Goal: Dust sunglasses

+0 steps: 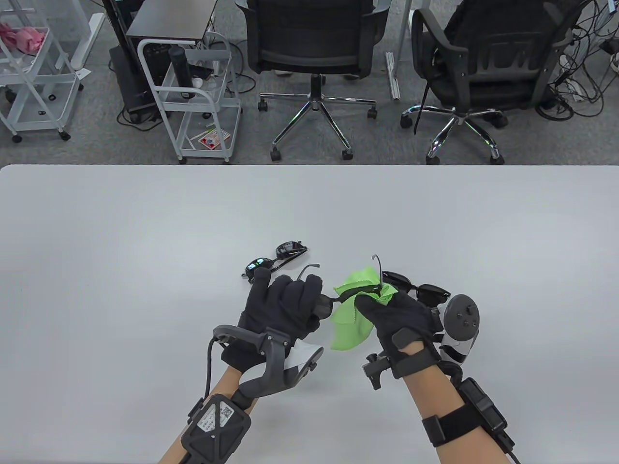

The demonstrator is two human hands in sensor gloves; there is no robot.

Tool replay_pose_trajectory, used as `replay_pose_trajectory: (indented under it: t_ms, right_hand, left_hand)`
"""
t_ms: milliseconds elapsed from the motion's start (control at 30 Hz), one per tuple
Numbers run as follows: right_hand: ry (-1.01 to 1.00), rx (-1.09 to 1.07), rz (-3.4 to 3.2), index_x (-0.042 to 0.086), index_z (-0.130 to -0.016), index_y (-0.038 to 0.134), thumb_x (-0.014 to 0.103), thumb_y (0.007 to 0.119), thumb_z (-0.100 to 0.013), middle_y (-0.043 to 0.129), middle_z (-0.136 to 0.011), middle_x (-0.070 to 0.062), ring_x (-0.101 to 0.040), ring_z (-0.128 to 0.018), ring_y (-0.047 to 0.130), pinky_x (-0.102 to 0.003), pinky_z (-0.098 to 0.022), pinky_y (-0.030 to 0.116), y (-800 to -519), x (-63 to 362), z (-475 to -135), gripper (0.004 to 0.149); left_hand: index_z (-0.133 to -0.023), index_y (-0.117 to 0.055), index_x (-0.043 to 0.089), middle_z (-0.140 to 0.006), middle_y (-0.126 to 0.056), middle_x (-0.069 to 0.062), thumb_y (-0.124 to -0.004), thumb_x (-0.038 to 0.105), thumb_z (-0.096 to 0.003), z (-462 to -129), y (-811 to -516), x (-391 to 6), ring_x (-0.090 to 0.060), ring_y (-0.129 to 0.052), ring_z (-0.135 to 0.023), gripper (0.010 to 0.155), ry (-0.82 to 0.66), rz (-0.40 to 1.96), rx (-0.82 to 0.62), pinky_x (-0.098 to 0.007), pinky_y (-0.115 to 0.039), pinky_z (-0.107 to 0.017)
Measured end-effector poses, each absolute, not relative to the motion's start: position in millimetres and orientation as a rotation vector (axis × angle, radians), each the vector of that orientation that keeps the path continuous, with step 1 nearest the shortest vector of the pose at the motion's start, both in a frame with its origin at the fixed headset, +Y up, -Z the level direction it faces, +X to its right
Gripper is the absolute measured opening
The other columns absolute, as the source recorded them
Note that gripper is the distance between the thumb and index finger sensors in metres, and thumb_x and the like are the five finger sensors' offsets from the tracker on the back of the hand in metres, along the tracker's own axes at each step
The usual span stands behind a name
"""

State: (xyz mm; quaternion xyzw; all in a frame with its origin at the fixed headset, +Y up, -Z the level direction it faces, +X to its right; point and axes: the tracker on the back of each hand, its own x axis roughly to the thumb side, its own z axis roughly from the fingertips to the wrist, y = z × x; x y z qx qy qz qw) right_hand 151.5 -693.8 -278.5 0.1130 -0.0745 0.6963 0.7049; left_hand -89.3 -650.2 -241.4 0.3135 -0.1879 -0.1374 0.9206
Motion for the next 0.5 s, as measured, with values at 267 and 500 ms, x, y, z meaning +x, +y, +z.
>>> replay_pose_trajectory:
  t_ms: [267,500]
  right_hand:
    - [0.016,0.355,1.422,0.015,-0.085,0.085,0.034,0.083,-0.045,0.096,-0.08,-0.005,-0.031,-0.069,0.098,-0.061,-0.06,0.07,-700.5,147.4,-281.7,0.044]
    - [-0.11,0.268,1.532,0.018,-0.073,0.091,0.038,0.096,-0.039,0.102,-0.066,0.0,-0.024,-0.056,0.103,-0.056,-0.058,0.074,-693.8,146.4,-279.1,0.04]
  left_hand:
    - [-0.102,-0.057,0.039,-0.085,-0.084,0.021,-0.085,0.074,-0.0214,-239.3,-649.6,-93.3,-0.008,-0.096,-0.083,0.092,-0.4,-0.31,0.635,-0.05,-0.062,-0.077]
    - [-0.101,-0.057,0.039,-0.083,-0.084,0.022,-0.084,0.074,-0.0209,-238.4,-650.8,-90.1,-0.007,-0.096,-0.082,0.092,-0.409,-0.303,0.631,-0.05,-0.063,-0.077]
